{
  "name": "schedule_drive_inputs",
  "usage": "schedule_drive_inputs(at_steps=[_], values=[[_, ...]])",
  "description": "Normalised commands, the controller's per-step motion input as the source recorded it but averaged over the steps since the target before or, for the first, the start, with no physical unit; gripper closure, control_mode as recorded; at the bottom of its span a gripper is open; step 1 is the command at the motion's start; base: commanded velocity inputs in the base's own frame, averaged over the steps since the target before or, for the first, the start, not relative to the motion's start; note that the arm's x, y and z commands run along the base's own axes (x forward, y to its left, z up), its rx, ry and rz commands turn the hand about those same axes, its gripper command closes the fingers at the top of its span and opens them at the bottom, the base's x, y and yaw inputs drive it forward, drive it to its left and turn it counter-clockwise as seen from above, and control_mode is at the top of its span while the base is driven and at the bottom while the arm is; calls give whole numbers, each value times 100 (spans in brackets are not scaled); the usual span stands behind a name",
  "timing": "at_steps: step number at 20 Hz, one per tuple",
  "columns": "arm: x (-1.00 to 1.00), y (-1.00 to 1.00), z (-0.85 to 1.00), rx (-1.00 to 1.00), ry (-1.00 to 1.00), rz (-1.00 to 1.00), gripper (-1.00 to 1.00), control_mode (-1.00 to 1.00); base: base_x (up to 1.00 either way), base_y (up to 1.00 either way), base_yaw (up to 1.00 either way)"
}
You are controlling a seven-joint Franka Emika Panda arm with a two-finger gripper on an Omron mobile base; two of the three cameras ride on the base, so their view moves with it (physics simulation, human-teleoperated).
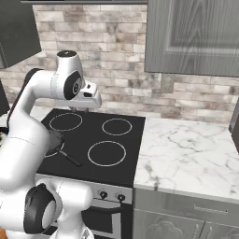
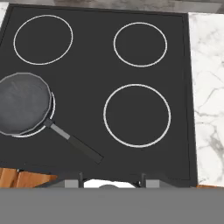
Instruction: Pick the croissant and place it on the pan. Then turn on the stove to warm the croissant.
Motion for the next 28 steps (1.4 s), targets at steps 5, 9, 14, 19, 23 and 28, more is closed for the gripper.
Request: schedule_drive_inputs(at_steps=[5,9,14,19,23,28], values=[[0,14,0,0,0,1,-100,-100,0,0,0],[0,26,0,0,0,0,-100,-100,0,0,0],[0,30,0,0,0,0,-100,-100,0,0,0],[0,45,0,0,0,0,-100,-100,0,0,0],[0,58,0,0,0,1,-100,-100,0,0,0],[-4,69,0,-1,0,3,-100,-100,0,0,0]])
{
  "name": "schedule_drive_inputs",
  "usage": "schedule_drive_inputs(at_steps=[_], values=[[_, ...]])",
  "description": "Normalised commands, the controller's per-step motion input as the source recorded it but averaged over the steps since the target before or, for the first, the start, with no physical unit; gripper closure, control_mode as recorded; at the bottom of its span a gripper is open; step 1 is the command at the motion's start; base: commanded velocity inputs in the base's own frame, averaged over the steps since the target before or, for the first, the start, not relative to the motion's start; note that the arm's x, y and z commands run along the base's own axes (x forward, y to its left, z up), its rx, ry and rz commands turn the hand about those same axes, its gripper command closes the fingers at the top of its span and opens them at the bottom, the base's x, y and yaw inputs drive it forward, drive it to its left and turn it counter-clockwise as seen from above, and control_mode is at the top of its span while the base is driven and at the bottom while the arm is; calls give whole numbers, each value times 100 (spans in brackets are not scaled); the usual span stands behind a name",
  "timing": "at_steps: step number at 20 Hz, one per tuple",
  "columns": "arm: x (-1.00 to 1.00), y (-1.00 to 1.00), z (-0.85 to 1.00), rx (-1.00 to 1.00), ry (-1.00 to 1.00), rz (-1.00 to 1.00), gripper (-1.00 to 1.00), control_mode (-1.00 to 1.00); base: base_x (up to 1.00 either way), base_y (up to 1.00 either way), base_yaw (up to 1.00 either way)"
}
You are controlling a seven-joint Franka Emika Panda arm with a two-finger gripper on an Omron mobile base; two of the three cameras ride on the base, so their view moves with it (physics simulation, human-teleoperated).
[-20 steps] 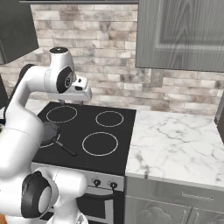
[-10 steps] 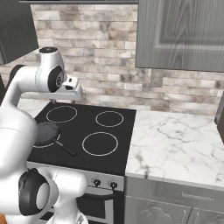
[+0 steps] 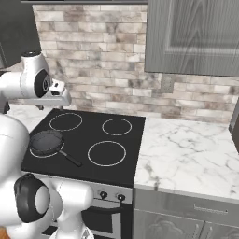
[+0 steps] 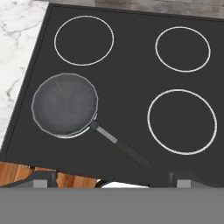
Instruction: Pick the croissant and place it on the pan. Then turn on the stove to warm the croissant.
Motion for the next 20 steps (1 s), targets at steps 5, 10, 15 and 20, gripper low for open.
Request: schedule_drive_inputs(at_steps=[5,10,15,20], values=[[-8,74,0,-2,0,6,-100,-100,0,0,0],[-1,73,0,0,0,6,-100,-100,0,0,0],[0,64,0,0,0,5,-100,-100,0,0,0],[0,55,0,0,0,4,-100,-100,0,0,0]])
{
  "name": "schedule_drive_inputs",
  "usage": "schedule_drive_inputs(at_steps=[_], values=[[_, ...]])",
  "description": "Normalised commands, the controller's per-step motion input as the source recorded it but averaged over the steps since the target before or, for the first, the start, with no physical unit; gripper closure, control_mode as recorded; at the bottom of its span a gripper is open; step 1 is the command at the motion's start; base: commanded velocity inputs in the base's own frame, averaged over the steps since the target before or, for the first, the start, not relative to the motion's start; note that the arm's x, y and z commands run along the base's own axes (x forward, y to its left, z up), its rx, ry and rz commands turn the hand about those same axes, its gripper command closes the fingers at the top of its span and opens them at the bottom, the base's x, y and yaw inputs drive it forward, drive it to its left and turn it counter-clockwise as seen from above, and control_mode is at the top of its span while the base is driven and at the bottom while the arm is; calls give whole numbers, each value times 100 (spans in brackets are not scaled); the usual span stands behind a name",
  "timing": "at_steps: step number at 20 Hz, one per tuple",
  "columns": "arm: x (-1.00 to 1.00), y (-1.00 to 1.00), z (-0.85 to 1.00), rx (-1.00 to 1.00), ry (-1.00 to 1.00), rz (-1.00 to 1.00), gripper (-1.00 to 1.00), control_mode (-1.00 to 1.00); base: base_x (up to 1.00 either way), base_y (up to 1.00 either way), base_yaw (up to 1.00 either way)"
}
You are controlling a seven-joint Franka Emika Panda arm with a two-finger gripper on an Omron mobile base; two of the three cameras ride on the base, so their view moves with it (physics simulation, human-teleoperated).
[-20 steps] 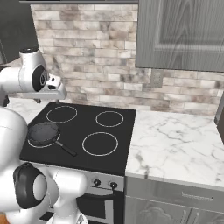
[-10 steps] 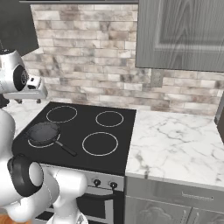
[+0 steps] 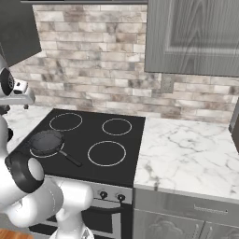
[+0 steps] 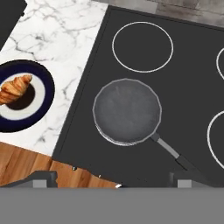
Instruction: Pick the croissant and place it on the pan. Then turn on the stove to warm the croissant.
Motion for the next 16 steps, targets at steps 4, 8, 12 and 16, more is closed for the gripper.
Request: schedule_drive_inputs(at_steps=[4,8,12,16], values=[[0,51,0,0,0,3,-100,-100,0,0,0],[0,53,0,0,0,3,-100,-100,0,0,0],[0,56,0,0,2,3,-100,-100,0,0,0],[0,60,-9,0,4,1,-100,-100,0,0,0]])
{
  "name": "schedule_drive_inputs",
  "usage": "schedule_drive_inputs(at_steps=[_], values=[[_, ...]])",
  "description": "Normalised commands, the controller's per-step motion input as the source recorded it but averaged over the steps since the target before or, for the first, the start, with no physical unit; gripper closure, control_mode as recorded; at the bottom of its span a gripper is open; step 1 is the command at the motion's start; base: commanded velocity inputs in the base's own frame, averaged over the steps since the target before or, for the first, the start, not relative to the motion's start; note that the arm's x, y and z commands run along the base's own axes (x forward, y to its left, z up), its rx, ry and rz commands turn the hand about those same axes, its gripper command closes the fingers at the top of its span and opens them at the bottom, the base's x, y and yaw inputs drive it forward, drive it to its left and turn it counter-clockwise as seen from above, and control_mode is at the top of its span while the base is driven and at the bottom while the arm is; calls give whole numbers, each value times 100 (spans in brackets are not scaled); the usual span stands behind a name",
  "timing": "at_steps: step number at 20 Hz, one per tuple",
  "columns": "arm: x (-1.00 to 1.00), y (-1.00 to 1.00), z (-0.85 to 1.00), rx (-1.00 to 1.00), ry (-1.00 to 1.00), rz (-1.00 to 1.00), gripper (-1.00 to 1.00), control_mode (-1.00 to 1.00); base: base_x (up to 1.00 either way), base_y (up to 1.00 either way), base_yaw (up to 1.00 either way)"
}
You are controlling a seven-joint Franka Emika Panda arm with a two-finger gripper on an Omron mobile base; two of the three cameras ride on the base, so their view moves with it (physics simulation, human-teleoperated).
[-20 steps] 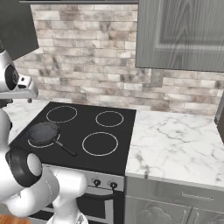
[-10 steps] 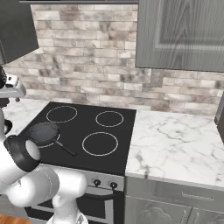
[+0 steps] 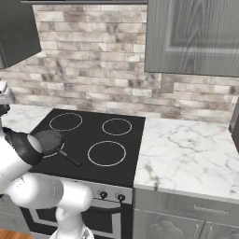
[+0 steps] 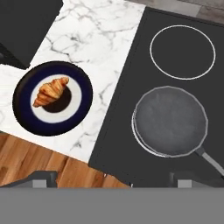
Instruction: Pick the croissant and place it on the pan. Then turn on the stove to warm the croissant.
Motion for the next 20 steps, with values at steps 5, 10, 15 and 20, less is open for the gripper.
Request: schedule_drive_inputs(at_steps=[5,10,15,20], values=[[0,74,-25,0,3,-11,-100,-100,0,0,0],[0,56,-12,0,0,-14,-100,-100,0,0,0],[0,0,0,0,0,0,-100,-100,0,0,0],[0,18,-29,0,12,-13,-100,-100,0,0,0]])
